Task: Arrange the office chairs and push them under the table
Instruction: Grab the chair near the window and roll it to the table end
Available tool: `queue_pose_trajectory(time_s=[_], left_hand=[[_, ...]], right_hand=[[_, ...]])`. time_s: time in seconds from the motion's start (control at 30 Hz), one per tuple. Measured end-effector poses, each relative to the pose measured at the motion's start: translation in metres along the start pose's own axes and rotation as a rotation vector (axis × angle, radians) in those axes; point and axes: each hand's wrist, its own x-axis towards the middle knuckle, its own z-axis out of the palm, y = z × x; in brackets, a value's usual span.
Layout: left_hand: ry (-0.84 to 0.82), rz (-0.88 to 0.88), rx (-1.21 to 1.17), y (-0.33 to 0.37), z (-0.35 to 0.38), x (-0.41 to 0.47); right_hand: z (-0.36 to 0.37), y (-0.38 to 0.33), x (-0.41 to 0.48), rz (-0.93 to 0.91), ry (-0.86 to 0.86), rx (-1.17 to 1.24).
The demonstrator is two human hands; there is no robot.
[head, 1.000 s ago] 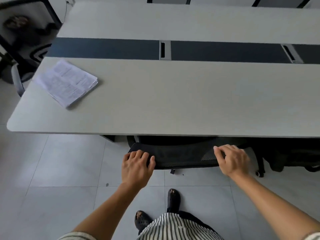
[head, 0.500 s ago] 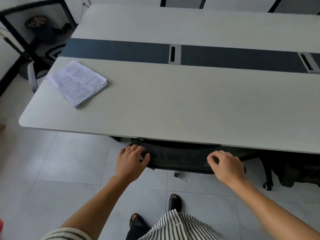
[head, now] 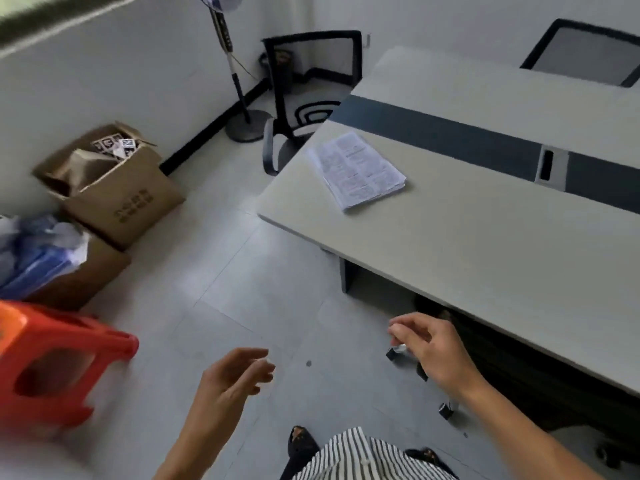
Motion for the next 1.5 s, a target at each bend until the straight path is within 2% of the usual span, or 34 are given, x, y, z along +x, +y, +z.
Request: queue_pose_trajectory(time_s=[0.2,0.5,0.67,0.83,0.97,1.1,1.3,1.33,1.43,1.5], left_hand=[[0.335,-0.110,-0.163,-0.045,-0.134,-0.007],[0.527,-0.222,-0.302,-0.074,-0.224,0.062],[0.593,-0.217,-0.291,-0.043,-0.287,0.147],[0.658,-0.126,-0.236,0.015,-0.370,0.228],[0.681,-0.149,-0.221,0.032,-0.416,0.289],[0.650,-0.248,-0.283,0.021,-0.455,0.363],[0.521,-0.289,-0.167,0.033,-0.547,0.506],[0.456,-0.299,-0.154,0.044,-0.570,0.531],[0.051,-0.279,-0.104,0.098,-0.630,0.604],[0.000,-0.249,-0.096,0.126,-0.646,0.661]], right_hand=[[0.104,-0.053,0.019,0.027,-0.163,0.025],[0.196,-0.114,0.122,0.028,-0.243,-0.047],[0.263,-0.151,0.225,0.051,-0.258,-0.035],[0.342,-0.240,0.320,-0.044,-0.340,-0.032],[0.386,-0.309,0.387,-0.125,-0.385,-0.039],[0.421,-0.337,0.450,-0.113,-0.339,-0.053],[0.457,-0.344,0.534,0.089,-0.111,-0.008],[0.461,-0.349,0.545,0.125,-0.057,0.012],[0.466,-0.375,0.574,0.173,0.104,0.072],[0.466,-0.391,0.594,0.201,0.195,0.111]])
